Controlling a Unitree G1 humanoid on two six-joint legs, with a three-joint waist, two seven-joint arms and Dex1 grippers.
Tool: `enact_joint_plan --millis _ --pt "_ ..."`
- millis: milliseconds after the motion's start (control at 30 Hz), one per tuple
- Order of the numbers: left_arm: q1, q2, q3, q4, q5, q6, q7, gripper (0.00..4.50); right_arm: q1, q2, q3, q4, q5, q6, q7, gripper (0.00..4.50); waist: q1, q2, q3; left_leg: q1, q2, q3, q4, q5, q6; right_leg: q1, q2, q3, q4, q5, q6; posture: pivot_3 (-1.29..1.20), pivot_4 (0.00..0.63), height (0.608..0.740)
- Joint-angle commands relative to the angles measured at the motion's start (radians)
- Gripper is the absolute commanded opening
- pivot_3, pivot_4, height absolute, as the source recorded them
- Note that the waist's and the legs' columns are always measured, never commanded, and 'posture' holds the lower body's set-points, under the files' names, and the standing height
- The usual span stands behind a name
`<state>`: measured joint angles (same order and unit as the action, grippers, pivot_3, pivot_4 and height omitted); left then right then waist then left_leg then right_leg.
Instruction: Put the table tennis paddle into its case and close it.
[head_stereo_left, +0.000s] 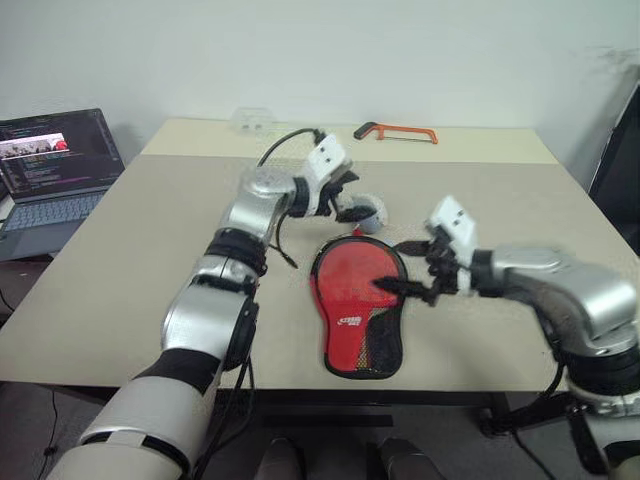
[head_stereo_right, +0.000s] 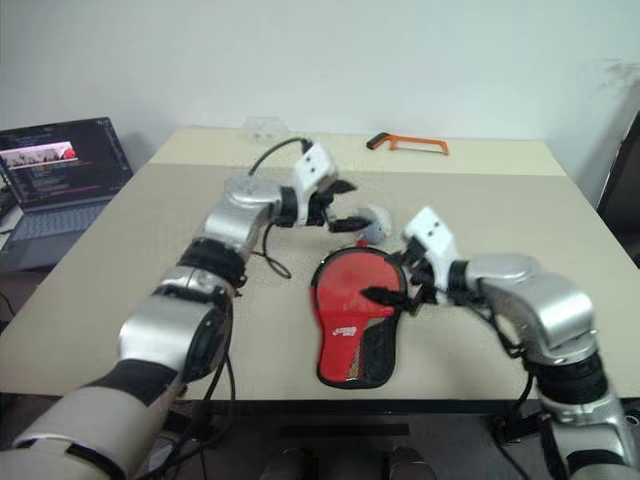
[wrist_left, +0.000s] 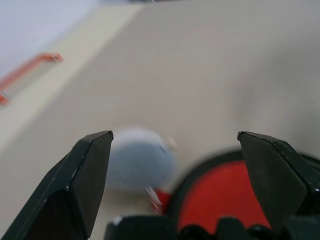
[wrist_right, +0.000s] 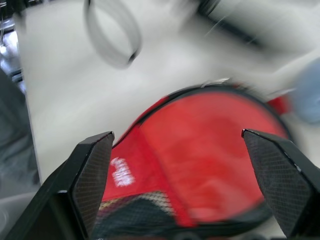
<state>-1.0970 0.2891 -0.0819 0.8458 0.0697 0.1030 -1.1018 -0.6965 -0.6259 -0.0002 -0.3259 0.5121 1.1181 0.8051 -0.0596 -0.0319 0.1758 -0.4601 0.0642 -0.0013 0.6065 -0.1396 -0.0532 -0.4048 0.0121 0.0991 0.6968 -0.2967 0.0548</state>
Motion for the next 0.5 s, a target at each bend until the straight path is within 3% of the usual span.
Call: enact_joint_plan --millis 33,267,500 --pt "0.140 -0.009 -0.029 -0.268 -0.058 0.125 -0.018 4.35 -0.060 -0.028 -0.026 0.155 -0.054 -0.100 -0.019 4.50 0.000 0.000 0.000 0.000 0.000 0.000 0.001 0.000 0.000 0.000 0.000 0.000 0.000 0.000 0.000 0.00 0.150 0.740" --pt "0.437 -0.072 -0.086 -0.614 -0.079 0.335 0.123 4.35 -0.349 0.182 -0.084 0.700 -0.222 -0.252 -0.388 4.50 -0.003 0.001 0.001 0.001 0.000 0.001 0.002 0.001 0.001 0.000 0.000 0.002 0.001 0.001 -0.001 0.00 0.150 0.740" --pt "0.537 -0.120 -0.103 -0.742 -0.091 0.454 0.282 4.35 -0.490 0.368 -0.068 1.066 -0.301 -0.503 -0.485 4.50 0.000 0.002 0.001 0.001 0.000 0.001 0.002 0.001 0.001 0.000 0.000 0.002 0.001 0.003 -0.004 0.00 0.150 0.740"
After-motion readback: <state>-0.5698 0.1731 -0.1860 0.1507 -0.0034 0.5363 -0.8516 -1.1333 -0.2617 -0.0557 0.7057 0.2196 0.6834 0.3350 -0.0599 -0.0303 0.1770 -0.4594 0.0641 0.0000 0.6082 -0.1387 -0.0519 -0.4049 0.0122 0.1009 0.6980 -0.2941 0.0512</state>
